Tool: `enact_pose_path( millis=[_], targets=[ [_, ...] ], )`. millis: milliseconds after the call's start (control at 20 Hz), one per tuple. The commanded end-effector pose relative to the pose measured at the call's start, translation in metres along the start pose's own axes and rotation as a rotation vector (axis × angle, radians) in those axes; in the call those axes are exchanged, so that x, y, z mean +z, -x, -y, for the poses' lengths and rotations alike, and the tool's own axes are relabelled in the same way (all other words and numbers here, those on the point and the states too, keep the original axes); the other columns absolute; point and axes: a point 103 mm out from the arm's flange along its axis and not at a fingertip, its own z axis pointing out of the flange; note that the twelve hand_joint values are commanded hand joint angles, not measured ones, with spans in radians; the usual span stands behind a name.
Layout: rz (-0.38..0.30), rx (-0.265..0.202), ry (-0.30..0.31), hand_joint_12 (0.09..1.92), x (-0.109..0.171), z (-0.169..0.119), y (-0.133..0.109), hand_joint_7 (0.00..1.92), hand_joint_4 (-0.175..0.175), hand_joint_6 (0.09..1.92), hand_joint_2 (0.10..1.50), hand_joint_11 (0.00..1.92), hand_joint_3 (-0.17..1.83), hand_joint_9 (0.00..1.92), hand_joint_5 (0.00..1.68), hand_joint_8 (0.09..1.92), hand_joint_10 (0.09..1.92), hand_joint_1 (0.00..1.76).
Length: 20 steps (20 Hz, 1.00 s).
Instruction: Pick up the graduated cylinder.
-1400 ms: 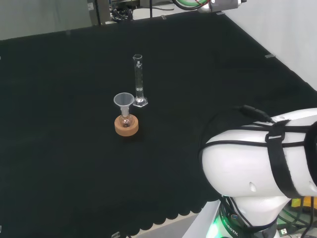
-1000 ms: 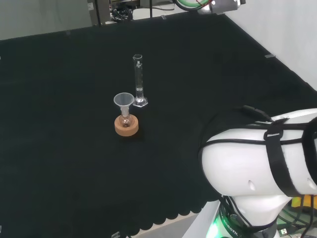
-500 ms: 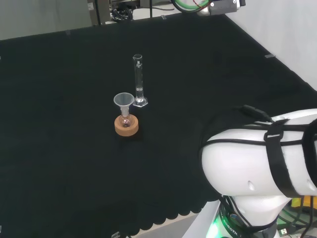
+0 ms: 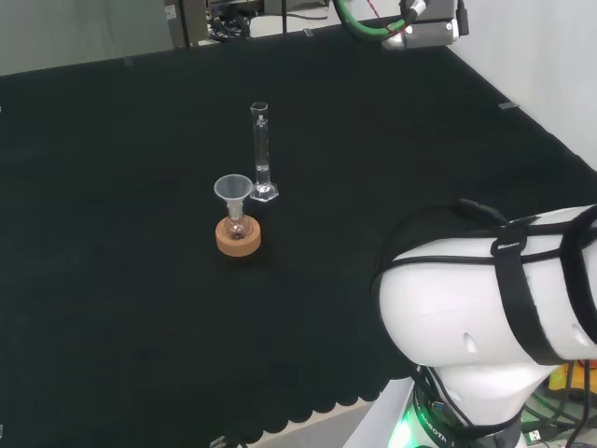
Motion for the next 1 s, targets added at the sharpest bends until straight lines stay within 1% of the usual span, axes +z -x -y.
enact_pose_path(
  millis=[50,150,200,350,500,700,850,1000],
  targets=[
    [-0.084,-0.044,0.091,1.39,0.041,-0.033,0.028,0.17,-0.054,0.09,1.29,0.17,0.11,0.37,0.34,0.65,0.72,0.16],
    [-0.119,-0.058,0.108,1.37,0.055,-0.046,0.035,0.24,-0.061,0.09,1.25,0.26,0.09,0.46,0.38,0.68,0.7,0.28],
    [-0.132,-0.061,0.106,1.36,0.062,-0.053,0.039,0.26,-0.064,0.09,1.24,0.29,0.09,0.49,0.39,0.69,0.69,0.32],
    [-0.181,-0.078,0.099,1.35,0.082,-0.072,0.047,0.28,-0.069,0.09,1.21,0.32,0.08,0.52,0.42,0.71,0.68,0.4],
    [-0.223,-0.082,0.072,1.34,0.106,-0.091,0.054,0.26,-0.071,0.09,1.2,0.31,0.08,0.51,0.43,0.7,0.67,0.43],
    [-0.24,-0.1,0.032,1.34,0.134,-0.112,0.056,0.24,-0.071,0.09,1.18,0.3,0.07,0.51,0.44,0.69,0.66,0.45],
    [-0.269,-0.114,0.012,1.35,0.153,-0.123,0.054,0.25,-0.071,0.09,1.17,0.31,0.07,0.52,0.44,0.7,0.66,0.47],
    [-0.289,-0.138,-0.011,1.35,0.17,-0.13,0.049,0.25,-0.069,0.09,1.14,0.31,0.06,0.52,0.43,0.7,0.66,0.5]
  ],
)
